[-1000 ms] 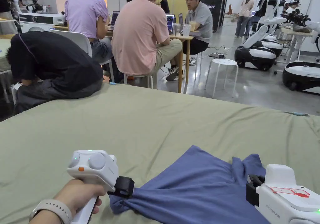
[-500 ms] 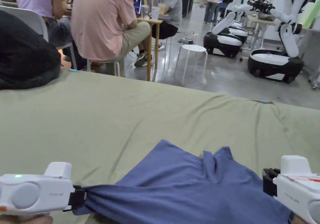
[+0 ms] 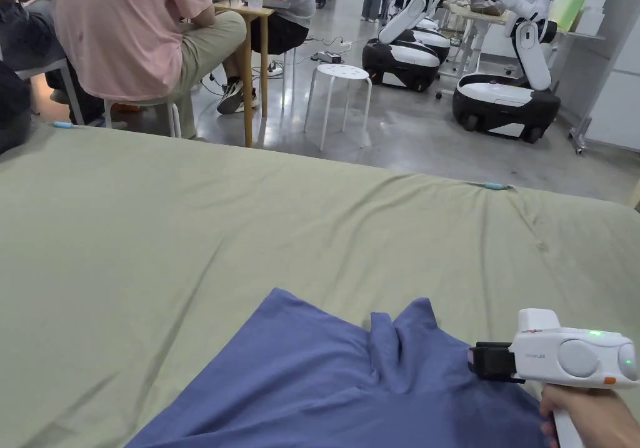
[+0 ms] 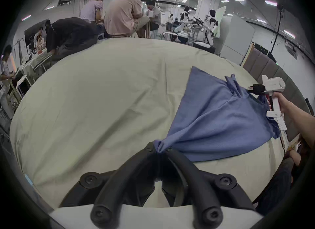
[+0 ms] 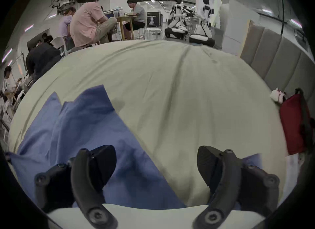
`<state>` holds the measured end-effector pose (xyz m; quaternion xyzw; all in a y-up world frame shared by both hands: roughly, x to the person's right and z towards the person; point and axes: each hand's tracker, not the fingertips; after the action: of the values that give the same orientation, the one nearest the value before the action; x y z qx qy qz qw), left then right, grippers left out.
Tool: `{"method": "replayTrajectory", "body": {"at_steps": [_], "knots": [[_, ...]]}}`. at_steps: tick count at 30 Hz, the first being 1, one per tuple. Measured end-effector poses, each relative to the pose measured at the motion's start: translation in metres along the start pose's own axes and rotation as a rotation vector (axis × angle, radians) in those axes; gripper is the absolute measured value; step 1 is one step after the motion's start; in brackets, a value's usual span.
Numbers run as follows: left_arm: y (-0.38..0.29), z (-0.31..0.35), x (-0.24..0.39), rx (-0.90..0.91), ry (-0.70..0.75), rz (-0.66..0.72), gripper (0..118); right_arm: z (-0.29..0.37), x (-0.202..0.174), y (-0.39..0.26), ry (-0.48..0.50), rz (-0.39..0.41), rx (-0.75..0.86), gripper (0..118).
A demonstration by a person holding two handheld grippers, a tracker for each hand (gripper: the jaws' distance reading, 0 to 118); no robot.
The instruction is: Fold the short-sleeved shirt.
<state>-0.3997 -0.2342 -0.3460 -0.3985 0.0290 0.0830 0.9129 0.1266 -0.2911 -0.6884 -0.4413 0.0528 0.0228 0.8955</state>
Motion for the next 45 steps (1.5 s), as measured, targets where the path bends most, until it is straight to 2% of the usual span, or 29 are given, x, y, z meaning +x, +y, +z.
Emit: {"method": "replayTrajectory", "body": {"at_steps": [2,3,4,5,6,7,9,13,18,20,30,33,37,45], "knots": [[0.002,-0.001,0.002,0.0,0.008,0.002,3,-0.016,-0.002,-0.013,0.026,-0.044,-0.107,75],[0.002,-0.001,0.003,-0.001,0.009,0.003,3,-0.008,-0.006,-0.014,-0.019,-0.027,-0.044,72],[0.003,-0.001,0.004,0.001,0.011,0.006,3,0.002,-0.01,-0.009,-0.015,-0.019,-0.025,42],[0.005,-0.001,0.005,0.003,0.01,0.005,3,0.013,-0.012,-0.006,-0.007,-0.023,-0.02,0],[0.007,-0.001,0.006,0.001,0.008,0.002,3,0.024,-0.01,-0.007,0.049,-0.01,-0.003,1],[0.01,-0.001,0.008,0.003,0.007,0.001,3,0.039,-0.013,-0.008,0.012,0.006,0.026,1],[0.018,0.0,0.013,0.015,0.012,-0.006,3,0.068,-0.015,-0.005,0.066,0.008,0.046,1],[0.043,0.007,0.027,0.075,0.034,-0.057,3,0.146,-0.012,0.003,0.064,0.018,0.19,1],[0.09,0.021,0.055,0.231,0.096,-0.103,2,0.242,-0.024,0.015,-0.111,0.172,0.409,1],[0.112,0.028,0.065,0.302,0.129,-0.117,2,0.274,-0.024,0.021,-0.159,0.184,0.492,1],[0.271,0.095,0.114,0.561,0.231,-0.175,2,0.405,-0.001,0.107,-0.341,0.161,0.805,1],[0.319,0.113,0.124,0.64,0.288,-0.182,2,0.426,0.01,0.138,-0.351,0.135,0.842,1],[0.373,0.13,0.131,0.709,0.349,-0.185,2,0.444,0.015,0.186,-0.374,0.141,0.883,1],[0.437,0.152,0.135,0.791,0.386,-0.203,2,0.468,-0.004,0.239,-0.397,0.135,0.982,1]]}}
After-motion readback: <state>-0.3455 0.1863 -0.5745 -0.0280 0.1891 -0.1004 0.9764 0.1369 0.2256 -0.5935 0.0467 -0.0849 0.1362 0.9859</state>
